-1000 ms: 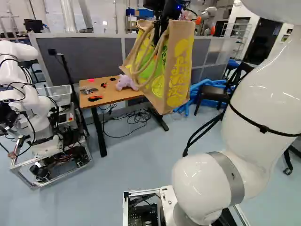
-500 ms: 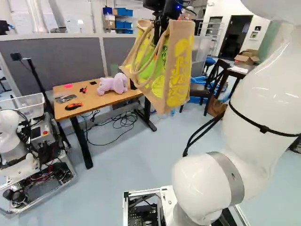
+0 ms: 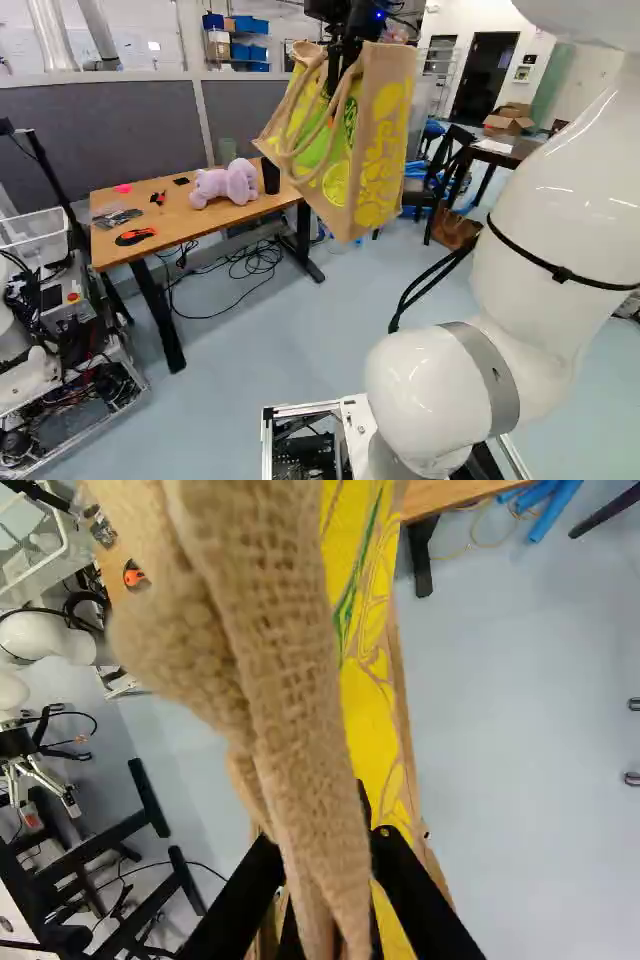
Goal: Pick up the bag on the ground and place it on the table
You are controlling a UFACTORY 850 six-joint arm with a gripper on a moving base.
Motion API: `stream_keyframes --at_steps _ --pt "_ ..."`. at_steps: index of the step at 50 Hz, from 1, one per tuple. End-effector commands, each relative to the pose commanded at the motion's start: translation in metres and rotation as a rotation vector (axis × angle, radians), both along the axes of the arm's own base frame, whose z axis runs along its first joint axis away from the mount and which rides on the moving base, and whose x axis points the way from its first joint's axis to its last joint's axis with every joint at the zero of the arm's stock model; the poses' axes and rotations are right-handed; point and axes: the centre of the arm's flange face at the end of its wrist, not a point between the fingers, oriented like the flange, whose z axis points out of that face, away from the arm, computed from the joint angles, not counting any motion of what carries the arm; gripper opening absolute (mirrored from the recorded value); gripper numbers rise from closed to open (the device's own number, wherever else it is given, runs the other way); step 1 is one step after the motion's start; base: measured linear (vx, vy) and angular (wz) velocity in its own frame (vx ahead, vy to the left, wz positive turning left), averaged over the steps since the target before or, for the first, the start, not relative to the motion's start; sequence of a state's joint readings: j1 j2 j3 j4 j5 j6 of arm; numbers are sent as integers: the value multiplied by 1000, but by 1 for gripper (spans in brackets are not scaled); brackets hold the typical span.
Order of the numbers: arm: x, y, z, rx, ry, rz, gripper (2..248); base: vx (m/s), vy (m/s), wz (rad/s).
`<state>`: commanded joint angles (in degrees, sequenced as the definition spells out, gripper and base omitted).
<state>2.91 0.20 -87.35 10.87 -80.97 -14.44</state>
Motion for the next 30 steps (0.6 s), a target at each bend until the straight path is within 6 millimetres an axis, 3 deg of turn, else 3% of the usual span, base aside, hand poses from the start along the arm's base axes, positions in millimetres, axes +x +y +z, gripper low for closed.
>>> stream_keyframes --at_steps 30 --pt "0 0 0 0 0 0 22 78 -70 4"
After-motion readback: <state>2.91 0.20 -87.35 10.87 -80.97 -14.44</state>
